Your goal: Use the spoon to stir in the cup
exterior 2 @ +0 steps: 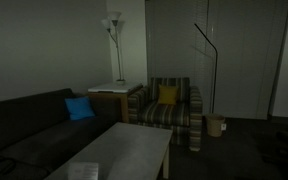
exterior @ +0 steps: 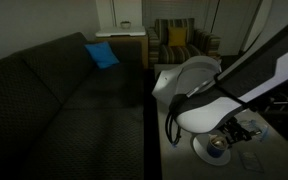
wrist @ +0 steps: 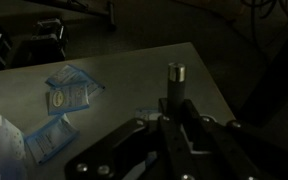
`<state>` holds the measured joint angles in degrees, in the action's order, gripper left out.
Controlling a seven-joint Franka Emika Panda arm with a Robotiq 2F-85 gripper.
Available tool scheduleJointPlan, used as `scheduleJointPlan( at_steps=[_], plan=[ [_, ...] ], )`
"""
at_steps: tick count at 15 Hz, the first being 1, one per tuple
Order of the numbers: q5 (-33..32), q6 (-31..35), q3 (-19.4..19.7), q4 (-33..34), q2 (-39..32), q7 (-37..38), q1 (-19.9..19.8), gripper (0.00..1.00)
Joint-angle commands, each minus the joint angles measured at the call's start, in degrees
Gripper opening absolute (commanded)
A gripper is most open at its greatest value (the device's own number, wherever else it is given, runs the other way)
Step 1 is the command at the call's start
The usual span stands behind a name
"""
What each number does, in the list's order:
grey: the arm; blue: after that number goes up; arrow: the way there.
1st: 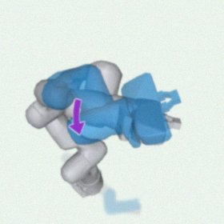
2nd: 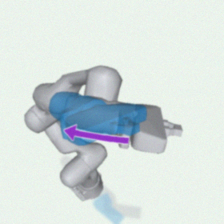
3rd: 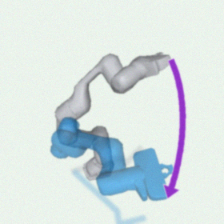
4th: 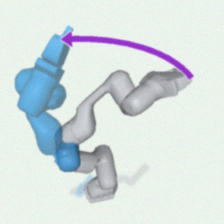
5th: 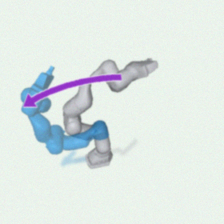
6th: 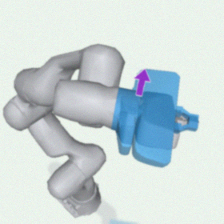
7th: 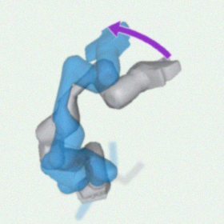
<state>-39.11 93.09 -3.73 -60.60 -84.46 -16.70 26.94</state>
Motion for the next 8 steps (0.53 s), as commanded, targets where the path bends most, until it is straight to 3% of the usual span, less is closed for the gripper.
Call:
scheduleJointPlan(
  at_steps=[1, 8],
  plan=[
    [-0.38, -1.76, 0.45, 0.84, 0.0, -1.82, 1.06, 0.04],
    [0.32, -1.38, 0.43, 0.07, -0.01, -0.47, 0.68, 0.04]
  ],
)
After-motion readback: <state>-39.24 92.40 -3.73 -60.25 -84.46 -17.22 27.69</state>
